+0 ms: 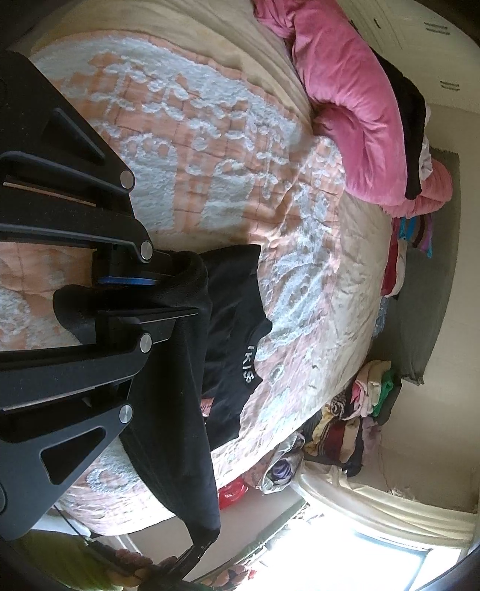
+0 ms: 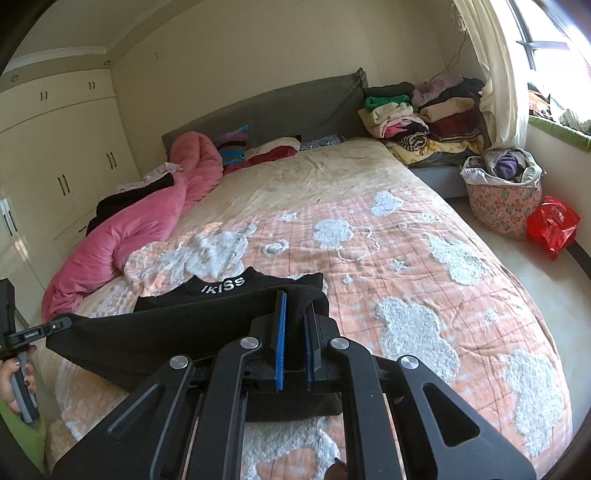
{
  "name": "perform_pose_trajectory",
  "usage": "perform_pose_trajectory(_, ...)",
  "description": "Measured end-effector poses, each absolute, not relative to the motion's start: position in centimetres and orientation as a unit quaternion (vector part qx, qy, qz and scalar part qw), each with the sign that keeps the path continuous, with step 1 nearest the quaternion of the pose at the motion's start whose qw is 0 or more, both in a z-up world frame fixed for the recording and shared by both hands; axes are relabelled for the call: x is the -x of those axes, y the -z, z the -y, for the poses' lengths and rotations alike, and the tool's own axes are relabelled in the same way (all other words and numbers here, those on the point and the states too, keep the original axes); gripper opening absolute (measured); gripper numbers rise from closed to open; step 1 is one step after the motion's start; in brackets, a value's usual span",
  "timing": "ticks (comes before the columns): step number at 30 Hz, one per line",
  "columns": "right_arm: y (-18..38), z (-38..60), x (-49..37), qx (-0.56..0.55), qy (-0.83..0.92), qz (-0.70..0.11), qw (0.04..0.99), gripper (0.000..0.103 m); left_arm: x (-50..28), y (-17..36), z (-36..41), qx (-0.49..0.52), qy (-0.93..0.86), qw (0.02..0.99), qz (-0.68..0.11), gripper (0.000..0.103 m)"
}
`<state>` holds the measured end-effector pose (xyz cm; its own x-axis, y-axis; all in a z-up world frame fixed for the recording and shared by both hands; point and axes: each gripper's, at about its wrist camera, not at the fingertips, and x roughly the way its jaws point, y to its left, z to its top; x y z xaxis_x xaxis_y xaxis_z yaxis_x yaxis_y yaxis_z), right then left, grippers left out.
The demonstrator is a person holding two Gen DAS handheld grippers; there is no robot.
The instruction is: Fold small clothes
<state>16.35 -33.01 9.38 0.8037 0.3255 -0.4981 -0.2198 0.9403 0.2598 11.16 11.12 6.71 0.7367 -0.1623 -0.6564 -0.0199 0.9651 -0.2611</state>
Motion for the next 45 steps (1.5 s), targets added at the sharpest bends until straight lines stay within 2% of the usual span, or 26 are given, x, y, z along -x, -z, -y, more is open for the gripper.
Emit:
perform_pose_trajectory(18, -6.9, 32.2, -21.5, -0.080, -0.122, -0.304, 0.942, 0.008, -15.9, -5.8, -10.4, 0.095, 0.010, 0.925, -0.368, 0.003)
perform_pose_trajectory(36, -4.3, 30.6, -25.2, -0.048, -0.112, -0.331, 0.936, 0.008, -19.1, -2.6, -11.5, 0.094, -0.005, 0.911, -0.401, 0.004)
perform_pose_trajectory(39, -3.7, 30.3, -25.8, -0.045, -0.110, -0.340, 0.933, 0.012, -19.4, -1.9, -11.7, 0.099, -0.006, 0.908, -0.407, 0.006)
perform_pose_trajectory(40, -3.4, 30.2, -26.0, -0.043, -0.106, -0.344, 0.932, 0.020, -19.5, -1.7, -11.6, 0.100, -0.006, 0.908, -0.407, 0.007)
perform_pose_trajectory(41, -3.3, 30.1, -26.1, -0.039, -0.096, -0.343, 0.934, 0.024, -19.4, -1.7, -11.6, 0.099, -0.007, 0.908, -0.406, 0.010)
perform_pose_trajectory(43, -3.2, 30.1, -25.8, -0.036, -0.089, -0.339, 0.936, 0.028, -19.3, -1.7, -11.6, 0.097, -0.006, 0.910, -0.404, 0.013)
perform_pose_trajectory(44, -3.2, 30.2, -25.6, -0.038, -0.089, -0.338, 0.936, 0.029, -19.0, -1.9, -11.5, 0.091, -0.013, 0.913, -0.398, 0.029)
perform_pose_trajectory(45, -3.2, 30.3, -25.2, -0.038, -0.090, -0.336, 0.937, 0.029, -18.7, -2.1, -11.4, 0.083, -0.022, 0.917, -0.390, 0.040)
